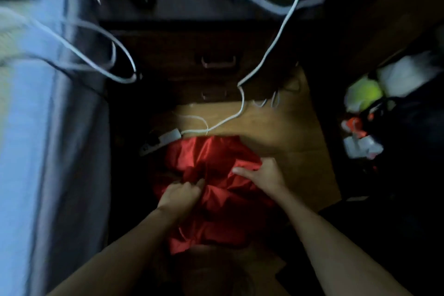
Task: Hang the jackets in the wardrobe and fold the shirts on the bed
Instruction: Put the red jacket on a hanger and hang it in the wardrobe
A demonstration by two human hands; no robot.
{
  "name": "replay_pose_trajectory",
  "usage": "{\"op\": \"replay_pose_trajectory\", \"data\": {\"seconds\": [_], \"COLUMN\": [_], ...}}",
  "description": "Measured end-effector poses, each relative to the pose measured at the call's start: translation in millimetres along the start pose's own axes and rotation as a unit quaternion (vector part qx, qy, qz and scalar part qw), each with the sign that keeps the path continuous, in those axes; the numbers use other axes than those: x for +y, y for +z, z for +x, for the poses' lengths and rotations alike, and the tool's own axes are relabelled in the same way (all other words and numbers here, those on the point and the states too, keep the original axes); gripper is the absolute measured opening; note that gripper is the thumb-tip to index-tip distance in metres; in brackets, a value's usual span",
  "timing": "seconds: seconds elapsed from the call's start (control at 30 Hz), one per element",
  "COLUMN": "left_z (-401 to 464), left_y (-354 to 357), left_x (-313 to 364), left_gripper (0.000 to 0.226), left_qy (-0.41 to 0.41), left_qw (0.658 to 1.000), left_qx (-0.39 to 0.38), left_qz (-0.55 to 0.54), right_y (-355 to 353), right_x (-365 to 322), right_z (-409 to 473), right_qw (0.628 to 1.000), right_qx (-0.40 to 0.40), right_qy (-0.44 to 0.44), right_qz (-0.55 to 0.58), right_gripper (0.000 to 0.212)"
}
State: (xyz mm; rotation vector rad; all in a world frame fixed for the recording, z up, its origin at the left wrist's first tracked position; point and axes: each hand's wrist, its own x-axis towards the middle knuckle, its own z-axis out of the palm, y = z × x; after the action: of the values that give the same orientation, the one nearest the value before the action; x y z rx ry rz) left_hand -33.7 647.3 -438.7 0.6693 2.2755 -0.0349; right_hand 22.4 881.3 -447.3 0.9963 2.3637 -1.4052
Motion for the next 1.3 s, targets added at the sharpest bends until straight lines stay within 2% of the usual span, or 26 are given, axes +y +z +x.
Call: {"op": "replay_pose_trajectory", "data": {"seconds": [0.07, 0.13, 0.3, 0.47, 0.7, 0.83, 0.93, 1.03, 1.17, 1.3], "left_z": [-44.8, -88.7, -181.7, -269.1, -387.2, -431.1, -460.4, -482.6, -497.1, -503.6], "left_y": [-57.8, -118.9, -288.0, -461.1, -644.1, -719.5, -768.1, -806.0, -838.8, -868.7], "left_x": [10.5, 18.7, 30.2, 38.6, 50.1, 69.5, 85.1, 99.0, 117.4, 143.4], "left_gripper": [0.056, 0.058, 0.058, 0.055, 0.097, 0.047, 0.040, 0.032, 0.025, 0.018], "left_qy": [0.057, 0.100, 0.180, 0.237, 0.309, 0.307, 0.319, 0.340, 0.389, 0.407], "left_qw": [0.994, 0.986, 0.971, 0.945, 0.902, 0.888, 0.875, 0.854, 0.816, 0.792], "left_qx": [0.027, 0.046, 0.139, 0.200, 0.277, 0.315, 0.342, 0.381, 0.427, 0.454], "left_qz": [0.089, 0.128, 0.076, 0.102, 0.118, 0.135, 0.128, 0.096, 0.010, -0.005], "right_y": [-39.5, -80.7, -186.7, -278.2, -377.8, -424.9, -456.5, -487.6, -523.7, -553.3], "right_x": [-51.2, -110.1, -262.9, -408.4, -568.1, -630.8, -662.8, -684.7, -704.8, -714.4], "right_z": [-35.0, -72.4, -148.9, -206.3, -277.0, -313.1, -338.0, -356.6, -370.0, -369.7], "right_qw": [0.999, 0.998, 0.991, 0.977, 0.949, 0.922, 0.904, 0.887, 0.870, 0.864], "right_qx": [0.000, 0.006, 0.064, 0.116, 0.173, 0.228, 0.253, 0.274, 0.291, 0.304], "right_qy": [0.013, -0.001, -0.083, -0.156, -0.252, -0.296, -0.323, -0.351, -0.380, -0.391], "right_qz": [0.045, 0.067, 0.084, 0.088, 0.074, 0.097, 0.120, 0.125, 0.119, 0.091], "right_gripper": [0.038, 0.029, 0.022, 0.017, 0.016, 0.019, 0.013, 0.018, 0.015, 0.017]}}
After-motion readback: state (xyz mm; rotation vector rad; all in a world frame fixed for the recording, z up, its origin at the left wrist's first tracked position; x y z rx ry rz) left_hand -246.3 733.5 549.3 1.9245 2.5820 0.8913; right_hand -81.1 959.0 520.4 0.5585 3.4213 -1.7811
